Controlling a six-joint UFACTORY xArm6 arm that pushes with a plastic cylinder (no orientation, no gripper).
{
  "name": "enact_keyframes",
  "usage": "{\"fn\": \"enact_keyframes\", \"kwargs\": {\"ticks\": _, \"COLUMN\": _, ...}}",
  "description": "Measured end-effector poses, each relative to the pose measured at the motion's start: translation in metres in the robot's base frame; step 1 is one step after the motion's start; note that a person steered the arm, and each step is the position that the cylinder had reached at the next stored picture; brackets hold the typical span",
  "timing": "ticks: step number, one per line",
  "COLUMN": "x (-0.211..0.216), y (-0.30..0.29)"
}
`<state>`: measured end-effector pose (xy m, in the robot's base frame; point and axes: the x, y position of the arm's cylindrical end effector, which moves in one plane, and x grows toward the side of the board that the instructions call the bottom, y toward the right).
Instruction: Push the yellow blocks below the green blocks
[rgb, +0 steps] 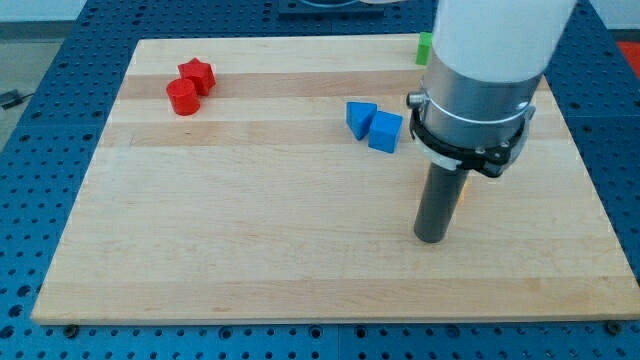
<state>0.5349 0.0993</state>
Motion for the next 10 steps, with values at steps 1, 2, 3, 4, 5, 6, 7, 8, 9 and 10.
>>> {"fn": "enact_keyframes", "kwargs": {"ticks": 1, "x": -0.015, "y": 0.002}}
{"fn": "enact_keyframes", "kwargs": {"ticks": 2, "x": -0.031, "y": 0.011}}
{"fn": "enact_keyframes", "kwargs": {"ticks": 3, "x": -0.045, "y": 0.029}}
{"fn": "enact_keyframes", "kwargs": {"ticks": 4, "x": -0.047, "y": 0.035}}
{"fn": "enact_keyframes", "kwargs": {"ticks": 5, "x": -0.045, "y": 0.036}}
{"fn": "enact_keyframes", "kwargs": {"ticks": 6, "x": -0.036, "y": 0.046}}
{"fn": "enact_keyframes", "kwargs": {"ticks": 7, "x": -0.035, "y": 0.06}}
{"fn": "enact_keyframes", "kwargs": {"ticks": 8, "x": -0.036, "y": 0.061}}
{"fn": "enact_keyframes", "kwargs": {"ticks": 9, "x": -0.05, "y": 0.056}}
{"fn": "enact_keyframes", "kwargs": {"ticks": 10, "x": -0.068, "y": 0.051}}
